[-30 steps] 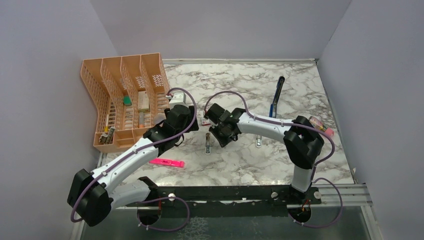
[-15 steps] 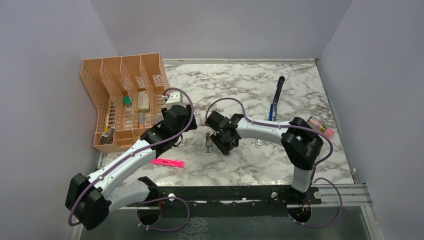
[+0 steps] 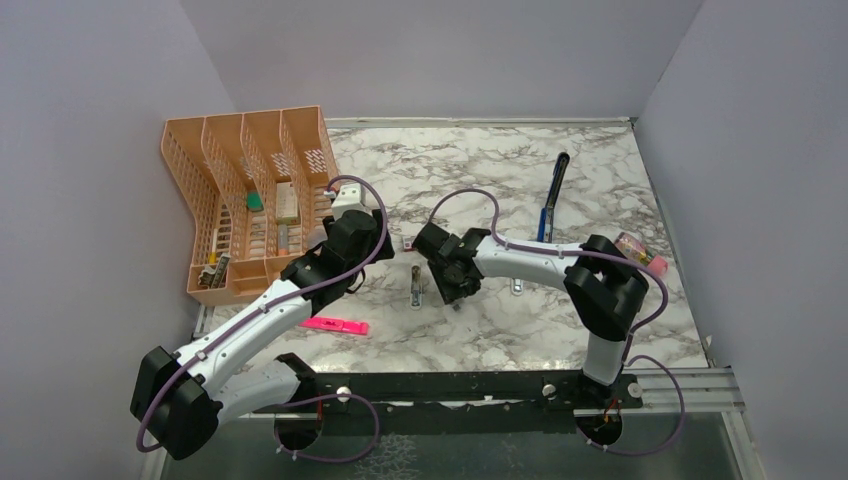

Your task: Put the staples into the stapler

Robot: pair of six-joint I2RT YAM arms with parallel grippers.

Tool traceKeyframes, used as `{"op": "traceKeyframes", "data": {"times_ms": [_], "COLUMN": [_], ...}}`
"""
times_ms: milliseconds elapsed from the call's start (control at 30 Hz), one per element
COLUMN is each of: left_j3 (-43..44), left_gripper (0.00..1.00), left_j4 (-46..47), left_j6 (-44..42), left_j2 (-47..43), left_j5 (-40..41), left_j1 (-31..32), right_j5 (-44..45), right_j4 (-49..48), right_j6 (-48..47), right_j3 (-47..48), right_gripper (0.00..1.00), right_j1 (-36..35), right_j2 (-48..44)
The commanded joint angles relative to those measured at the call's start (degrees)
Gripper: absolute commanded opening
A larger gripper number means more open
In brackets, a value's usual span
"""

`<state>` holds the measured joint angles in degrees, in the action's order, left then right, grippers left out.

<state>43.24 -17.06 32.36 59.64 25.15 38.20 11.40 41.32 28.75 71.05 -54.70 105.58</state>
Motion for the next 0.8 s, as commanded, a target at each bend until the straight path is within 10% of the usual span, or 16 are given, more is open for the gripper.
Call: {"op": "traceKeyframes", "data": {"times_ms": [0, 767], "left_j3": [-0.7, -0.45], "left_gripper": [0.71, 0.71], "left_j4": [-0.43, 0.06], "left_j6": [0.51, 0.51], "left_j2": [-0.5, 0.43], "left_j5": [1.04, 0.26], "left_j1": [-0.32, -0.35], "right_j5": [1.98, -2.87], "right_j4": [0.35, -2.23], "right_j6": [3.12, 4.94], "right_j3": [-0.75, -8.4], "right_gripper": [0.42, 0.38], "right_j1": [-0.41, -0.4], "right_j2": [-0.73, -4.94]}}
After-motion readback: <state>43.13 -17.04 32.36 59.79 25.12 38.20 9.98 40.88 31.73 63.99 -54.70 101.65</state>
